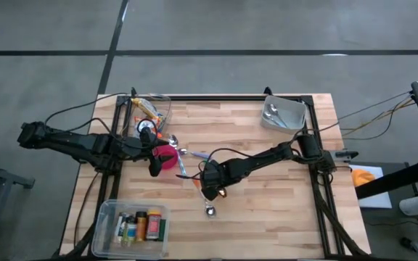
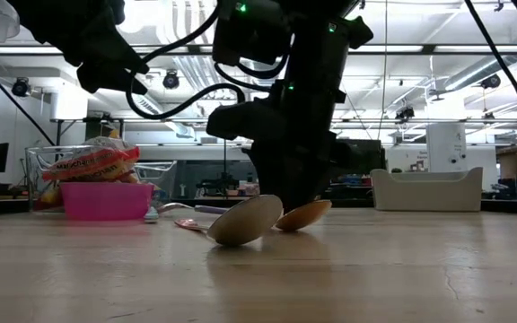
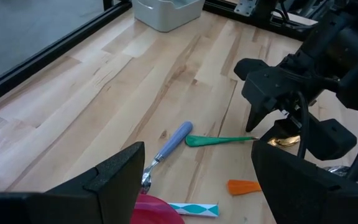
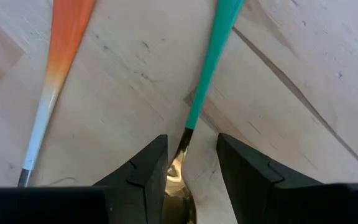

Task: Pick & Place Food Item
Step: Put the green spoon into the gray bin

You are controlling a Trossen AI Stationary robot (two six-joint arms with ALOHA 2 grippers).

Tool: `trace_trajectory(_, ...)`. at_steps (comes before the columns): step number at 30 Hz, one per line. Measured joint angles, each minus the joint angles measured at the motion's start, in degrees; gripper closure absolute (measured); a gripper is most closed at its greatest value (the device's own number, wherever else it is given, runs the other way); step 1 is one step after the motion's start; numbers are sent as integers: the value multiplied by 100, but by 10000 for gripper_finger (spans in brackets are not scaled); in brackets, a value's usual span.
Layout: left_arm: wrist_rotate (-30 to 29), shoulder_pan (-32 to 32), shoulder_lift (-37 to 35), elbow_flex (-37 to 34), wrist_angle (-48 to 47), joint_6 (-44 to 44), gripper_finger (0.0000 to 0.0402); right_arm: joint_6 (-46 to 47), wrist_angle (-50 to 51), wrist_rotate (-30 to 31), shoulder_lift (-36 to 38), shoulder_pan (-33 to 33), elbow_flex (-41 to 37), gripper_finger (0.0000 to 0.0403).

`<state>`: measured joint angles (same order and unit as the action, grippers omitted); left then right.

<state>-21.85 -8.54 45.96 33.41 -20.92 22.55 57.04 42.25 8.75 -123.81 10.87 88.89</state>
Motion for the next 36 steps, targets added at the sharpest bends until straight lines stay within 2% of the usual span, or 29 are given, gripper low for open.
trace_trajectory(15, 0, 1, 1, 0, -1, 0, 104, -42, 397, 28, 9, 0, -16, 264)
trace_trajectory(18, 1, -1, 1, 0, -1, 0, 104, -50, 395, 33, 9, 0, -20, 284)
trace_trajectory(26, 2, 1, -1, 0, -1, 2, 104, -107, 386, 44, 17, -4, -31, 381)
trace_trajectory(36, 0, -1, 1, 0, -1, 0, 104, -112, 364, 24, 17, -4, -31, 381)
